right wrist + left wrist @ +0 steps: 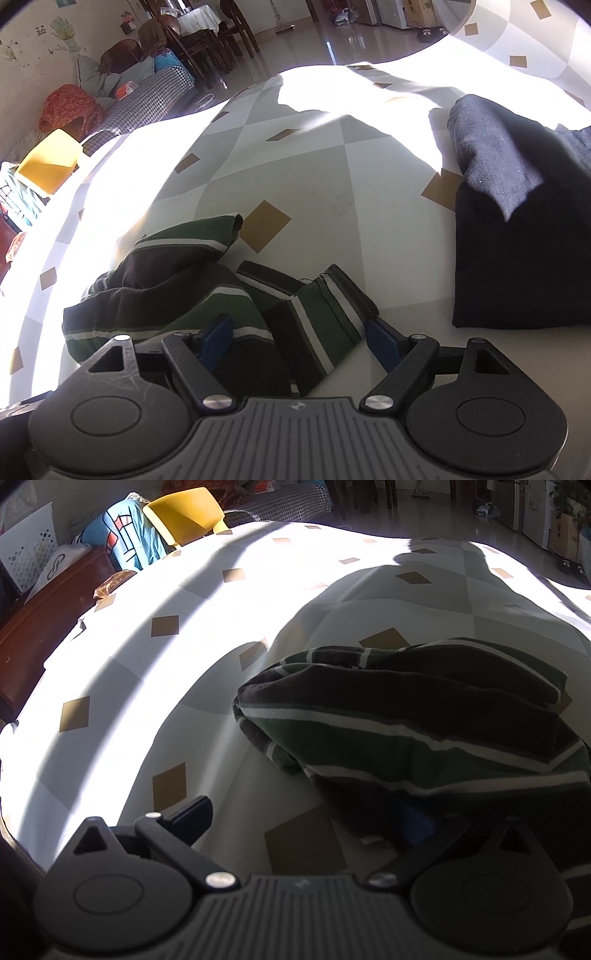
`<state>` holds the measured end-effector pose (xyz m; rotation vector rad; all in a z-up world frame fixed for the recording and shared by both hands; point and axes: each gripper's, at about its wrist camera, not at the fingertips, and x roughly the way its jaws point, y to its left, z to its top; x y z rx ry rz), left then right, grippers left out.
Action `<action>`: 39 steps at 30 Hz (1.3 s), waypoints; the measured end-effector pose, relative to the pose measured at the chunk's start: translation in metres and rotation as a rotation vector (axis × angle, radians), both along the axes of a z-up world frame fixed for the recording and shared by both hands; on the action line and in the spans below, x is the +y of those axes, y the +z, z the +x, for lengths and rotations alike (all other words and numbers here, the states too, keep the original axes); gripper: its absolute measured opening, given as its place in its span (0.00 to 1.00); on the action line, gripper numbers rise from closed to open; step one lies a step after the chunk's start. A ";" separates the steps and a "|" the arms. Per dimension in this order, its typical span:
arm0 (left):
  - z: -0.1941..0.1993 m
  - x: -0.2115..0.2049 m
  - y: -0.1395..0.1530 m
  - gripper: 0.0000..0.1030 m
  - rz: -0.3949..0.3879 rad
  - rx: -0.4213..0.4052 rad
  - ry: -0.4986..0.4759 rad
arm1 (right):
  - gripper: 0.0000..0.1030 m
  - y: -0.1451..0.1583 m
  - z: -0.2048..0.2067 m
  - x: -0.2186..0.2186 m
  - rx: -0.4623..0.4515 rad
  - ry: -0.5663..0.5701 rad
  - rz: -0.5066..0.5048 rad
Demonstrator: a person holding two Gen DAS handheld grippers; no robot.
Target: Fold clothes
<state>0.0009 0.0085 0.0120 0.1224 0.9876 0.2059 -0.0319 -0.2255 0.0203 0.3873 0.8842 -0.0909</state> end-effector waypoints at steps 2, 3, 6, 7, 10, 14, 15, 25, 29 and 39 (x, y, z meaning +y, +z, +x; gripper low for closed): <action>0.001 0.000 0.000 1.00 -0.003 -0.002 0.000 | 0.78 -0.001 0.000 0.005 -0.010 0.014 -0.032; 0.001 0.000 -0.001 1.00 -0.005 -0.003 -0.001 | 0.78 -0.001 0.000 0.007 -0.015 0.024 -0.041; 0.002 -0.001 -0.001 1.00 -0.010 -0.007 -0.003 | 0.67 -0.002 0.001 0.011 -0.032 0.049 -0.044; 0.002 -0.001 -0.001 1.00 -0.013 -0.009 -0.005 | 0.62 -0.002 0.001 0.011 -0.036 0.055 -0.037; 0.002 -0.002 0.001 0.91 -0.036 -0.015 -0.023 | 0.45 -0.002 0.001 0.011 -0.040 0.077 0.000; -0.001 -0.008 0.003 0.80 -0.030 -0.025 -0.055 | 0.28 -0.001 0.000 0.012 -0.046 0.102 0.030; -0.001 -0.008 0.004 0.79 -0.029 -0.026 -0.057 | 0.23 0.000 -0.001 0.012 -0.049 0.108 0.025; -0.008 -0.006 0.010 0.75 -0.064 -0.017 -0.064 | 0.17 0.019 -0.012 0.011 -0.124 0.160 0.088; -0.012 -0.004 0.014 0.75 -0.071 -0.019 -0.060 | 0.17 0.026 -0.018 0.010 -0.149 0.181 0.120; -0.017 -0.002 0.022 0.75 -0.089 -0.032 -0.058 | 0.17 0.044 -0.029 0.018 -0.216 0.278 0.179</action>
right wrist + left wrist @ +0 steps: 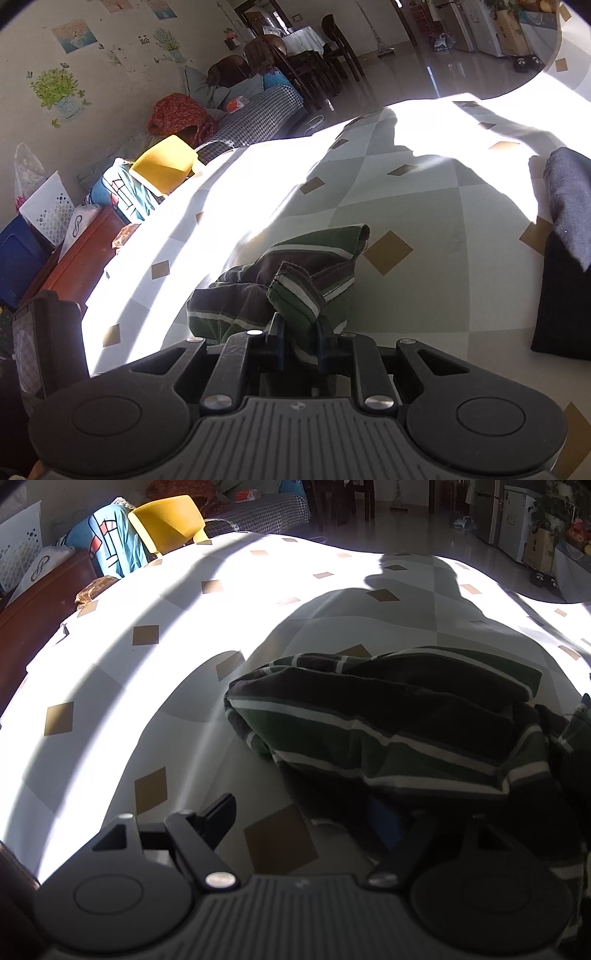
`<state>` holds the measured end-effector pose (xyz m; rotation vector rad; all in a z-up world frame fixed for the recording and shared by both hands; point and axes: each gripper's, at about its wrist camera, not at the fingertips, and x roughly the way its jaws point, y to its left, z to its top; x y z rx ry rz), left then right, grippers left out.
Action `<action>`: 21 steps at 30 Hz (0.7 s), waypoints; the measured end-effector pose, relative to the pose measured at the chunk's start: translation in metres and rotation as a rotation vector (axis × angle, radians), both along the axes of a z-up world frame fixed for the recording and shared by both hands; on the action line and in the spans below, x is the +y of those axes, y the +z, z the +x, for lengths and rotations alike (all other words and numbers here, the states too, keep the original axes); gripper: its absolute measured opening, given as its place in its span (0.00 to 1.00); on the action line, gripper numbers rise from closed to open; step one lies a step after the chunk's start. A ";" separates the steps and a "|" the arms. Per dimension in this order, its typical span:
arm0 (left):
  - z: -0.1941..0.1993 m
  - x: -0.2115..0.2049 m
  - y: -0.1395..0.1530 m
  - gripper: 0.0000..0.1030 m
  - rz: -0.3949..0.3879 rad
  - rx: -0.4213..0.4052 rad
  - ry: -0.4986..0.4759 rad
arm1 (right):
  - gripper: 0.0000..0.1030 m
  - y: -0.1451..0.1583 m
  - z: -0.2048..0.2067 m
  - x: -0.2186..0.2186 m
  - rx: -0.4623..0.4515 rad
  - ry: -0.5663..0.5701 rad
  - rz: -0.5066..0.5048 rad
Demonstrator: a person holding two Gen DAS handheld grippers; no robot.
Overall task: Fold clothes
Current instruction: 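Grasp the striped garment edge with the right gripper and lift it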
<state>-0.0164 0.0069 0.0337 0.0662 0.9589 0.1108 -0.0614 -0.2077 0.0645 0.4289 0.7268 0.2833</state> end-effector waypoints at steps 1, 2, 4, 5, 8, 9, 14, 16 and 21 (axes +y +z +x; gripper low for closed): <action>0.000 0.000 0.001 0.75 0.000 -0.001 0.001 | 0.17 0.001 -0.001 0.001 -0.006 0.012 0.003; -0.001 0.001 0.001 0.76 -0.001 -0.002 0.003 | 0.17 0.003 -0.002 0.003 -0.012 0.021 0.005; -0.001 0.004 0.004 0.81 -0.006 -0.007 0.022 | 0.17 0.004 -0.004 0.005 -0.017 0.032 -0.004; -0.002 0.006 0.006 0.84 -0.011 -0.013 0.030 | 0.17 0.004 -0.004 0.006 -0.019 0.036 -0.011; -0.003 0.014 0.014 0.90 -0.032 -0.042 0.057 | 0.17 0.003 -0.005 0.007 -0.017 0.043 -0.023; -0.004 0.016 0.017 0.91 -0.041 -0.050 0.065 | 0.17 0.003 -0.005 0.007 -0.016 0.044 -0.024; -0.003 0.024 0.026 0.97 -0.103 -0.069 0.076 | 0.17 0.005 -0.008 0.011 -0.027 0.076 -0.046; -0.003 0.025 0.029 0.97 -0.128 -0.076 0.070 | 0.17 0.006 -0.009 0.014 -0.035 0.101 -0.056; -0.006 0.021 0.036 1.00 -0.169 -0.101 0.033 | 0.17 0.008 -0.014 0.026 -0.064 0.172 -0.117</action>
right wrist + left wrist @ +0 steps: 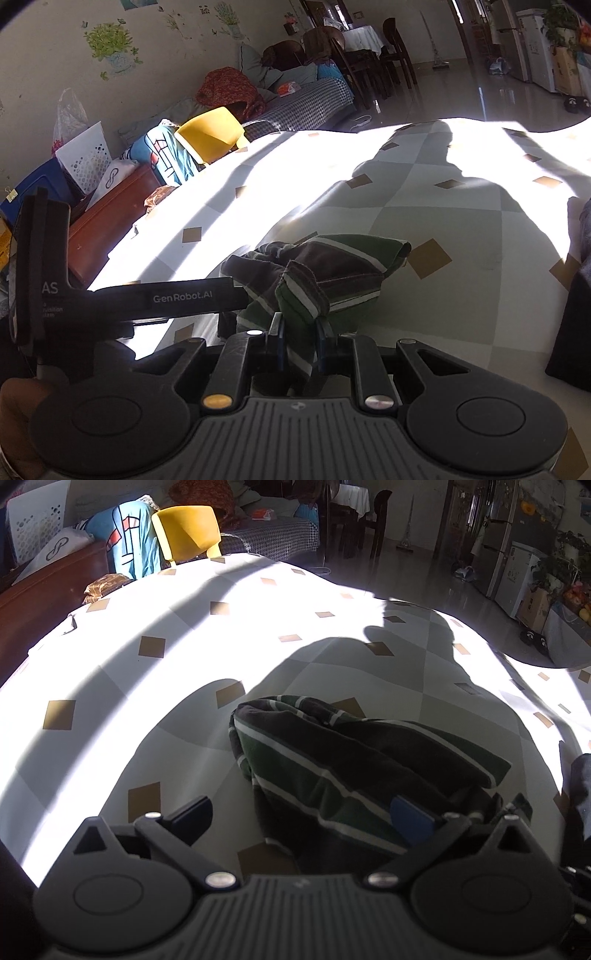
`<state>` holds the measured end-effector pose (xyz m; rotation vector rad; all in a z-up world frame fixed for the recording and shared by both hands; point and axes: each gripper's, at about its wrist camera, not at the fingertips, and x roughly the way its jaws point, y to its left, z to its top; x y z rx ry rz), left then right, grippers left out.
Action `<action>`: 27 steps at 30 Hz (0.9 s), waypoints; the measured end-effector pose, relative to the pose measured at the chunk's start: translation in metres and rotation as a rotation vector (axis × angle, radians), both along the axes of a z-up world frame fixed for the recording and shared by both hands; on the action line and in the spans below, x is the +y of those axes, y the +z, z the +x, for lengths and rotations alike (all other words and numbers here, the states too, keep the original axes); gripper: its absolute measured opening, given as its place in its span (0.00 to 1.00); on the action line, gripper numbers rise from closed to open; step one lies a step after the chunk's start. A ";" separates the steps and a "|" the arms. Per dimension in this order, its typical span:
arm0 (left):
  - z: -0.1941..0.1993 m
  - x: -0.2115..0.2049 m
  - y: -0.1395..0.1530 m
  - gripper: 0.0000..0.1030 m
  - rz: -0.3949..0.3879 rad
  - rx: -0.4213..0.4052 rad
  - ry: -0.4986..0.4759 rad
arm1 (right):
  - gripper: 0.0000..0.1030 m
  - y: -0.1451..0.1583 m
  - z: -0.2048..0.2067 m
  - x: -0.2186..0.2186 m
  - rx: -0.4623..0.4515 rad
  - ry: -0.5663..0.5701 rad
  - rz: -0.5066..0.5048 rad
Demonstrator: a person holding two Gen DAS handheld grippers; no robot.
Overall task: Fold clothes
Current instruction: 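Grasp the striped garment edge with the right gripper and lift it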
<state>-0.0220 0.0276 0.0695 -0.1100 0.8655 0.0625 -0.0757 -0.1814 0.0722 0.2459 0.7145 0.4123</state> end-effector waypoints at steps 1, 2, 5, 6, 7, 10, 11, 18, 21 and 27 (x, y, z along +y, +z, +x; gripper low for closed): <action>0.000 -0.002 -0.002 1.00 0.002 0.006 -0.009 | 0.17 0.000 -0.001 0.003 -0.003 0.016 -0.013; 0.000 -0.005 -0.003 1.00 0.005 0.013 -0.018 | 0.17 -0.001 -0.001 0.006 -0.004 0.031 -0.024; 0.003 -0.008 -0.012 1.00 0.020 0.045 -0.020 | 0.17 -0.002 -0.002 0.012 0.001 0.069 -0.047; 0.005 -0.008 -0.017 1.00 0.028 0.069 -0.011 | 0.17 -0.004 -0.002 0.014 0.006 0.081 -0.060; 0.007 -0.007 -0.022 1.00 0.026 0.089 -0.001 | 0.18 -0.005 -0.002 0.016 0.009 0.089 -0.071; 0.011 -0.004 -0.036 0.99 0.021 0.142 0.020 | 0.18 -0.006 -0.002 0.016 0.019 0.089 -0.094; 0.012 -0.005 -0.038 0.98 0.029 0.147 0.019 | 0.20 -0.005 -0.002 0.014 0.019 0.082 -0.088; 0.010 -0.009 -0.044 0.98 0.050 0.154 0.005 | 0.36 0.007 -0.001 -0.006 -0.016 -0.002 0.013; 0.009 -0.007 -0.044 0.97 0.034 0.161 0.008 | 0.43 0.002 0.006 -0.008 0.011 -0.051 0.016; 0.008 -0.004 -0.044 0.94 0.009 0.165 0.004 | 0.51 -0.012 0.026 -0.007 0.042 -0.127 0.005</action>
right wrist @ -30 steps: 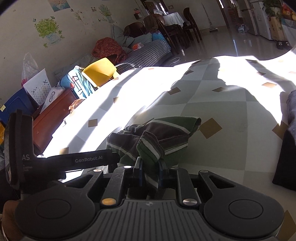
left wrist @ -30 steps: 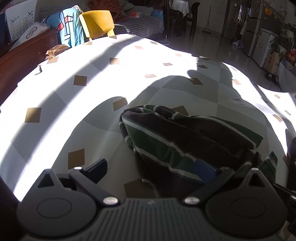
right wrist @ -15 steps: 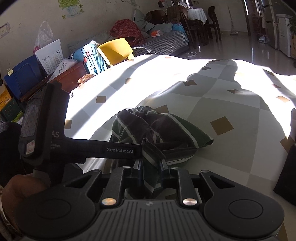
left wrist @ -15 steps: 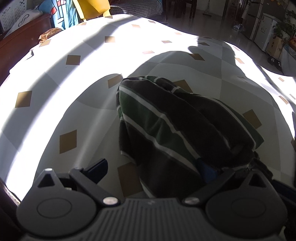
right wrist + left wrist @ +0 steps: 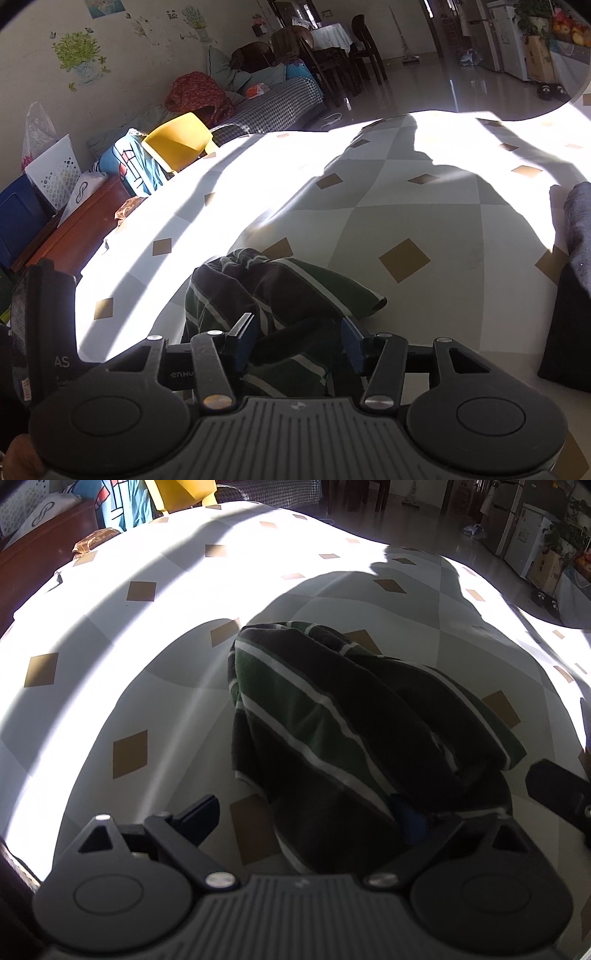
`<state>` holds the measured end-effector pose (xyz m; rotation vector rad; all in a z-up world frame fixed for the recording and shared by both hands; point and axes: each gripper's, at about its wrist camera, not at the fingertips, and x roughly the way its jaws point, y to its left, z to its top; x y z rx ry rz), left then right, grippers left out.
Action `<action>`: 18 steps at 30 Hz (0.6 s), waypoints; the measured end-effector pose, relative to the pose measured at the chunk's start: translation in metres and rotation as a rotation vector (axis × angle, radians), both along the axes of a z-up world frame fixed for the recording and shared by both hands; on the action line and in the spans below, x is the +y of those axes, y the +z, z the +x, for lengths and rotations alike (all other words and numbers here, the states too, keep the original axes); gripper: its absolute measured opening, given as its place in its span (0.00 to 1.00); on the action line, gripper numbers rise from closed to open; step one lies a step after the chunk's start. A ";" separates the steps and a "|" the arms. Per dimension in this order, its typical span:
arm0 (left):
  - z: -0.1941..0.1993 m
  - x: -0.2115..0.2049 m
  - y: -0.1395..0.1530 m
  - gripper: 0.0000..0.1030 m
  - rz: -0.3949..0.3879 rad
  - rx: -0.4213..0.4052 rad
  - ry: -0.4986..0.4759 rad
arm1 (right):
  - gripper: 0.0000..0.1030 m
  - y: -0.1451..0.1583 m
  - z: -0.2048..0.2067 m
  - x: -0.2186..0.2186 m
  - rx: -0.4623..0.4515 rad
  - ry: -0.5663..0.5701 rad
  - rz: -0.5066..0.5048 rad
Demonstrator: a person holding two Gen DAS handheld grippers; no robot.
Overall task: Fold clothes
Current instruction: 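Grasp the striped garment edge with the right gripper and lift it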
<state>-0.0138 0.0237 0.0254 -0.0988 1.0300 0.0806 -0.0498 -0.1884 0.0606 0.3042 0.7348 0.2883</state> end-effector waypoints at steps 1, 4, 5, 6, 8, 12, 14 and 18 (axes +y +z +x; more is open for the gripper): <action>0.000 0.000 0.000 0.94 -0.003 0.001 -0.001 | 0.53 -0.003 0.004 0.001 0.004 -0.012 -0.008; 0.001 0.002 0.000 0.94 -0.016 0.005 -0.001 | 0.54 -0.011 0.016 0.001 0.028 -0.037 -0.019; 0.002 0.002 -0.001 0.94 -0.019 0.006 -0.001 | 0.54 -0.015 0.020 0.001 0.038 -0.041 -0.014; 0.002 0.003 -0.001 0.94 -0.023 0.006 -0.003 | 0.55 -0.018 0.024 0.001 0.049 -0.044 -0.007; 0.002 0.005 -0.002 0.94 -0.029 0.006 -0.007 | 0.55 -0.025 0.032 0.002 0.074 -0.054 0.001; 0.003 0.008 -0.004 0.94 -0.039 0.008 -0.012 | 0.55 -0.036 0.046 0.005 0.110 -0.063 0.033; 0.003 0.009 -0.005 0.94 -0.043 0.010 -0.015 | 0.55 -0.041 0.053 0.008 0.121 -0.061 0.045; 0.004 0.011 -0.006 0.94 -0.052 0.014 -0.011 | 0.55 -0.047 0.057 0.014 0.113 -0.062 0.053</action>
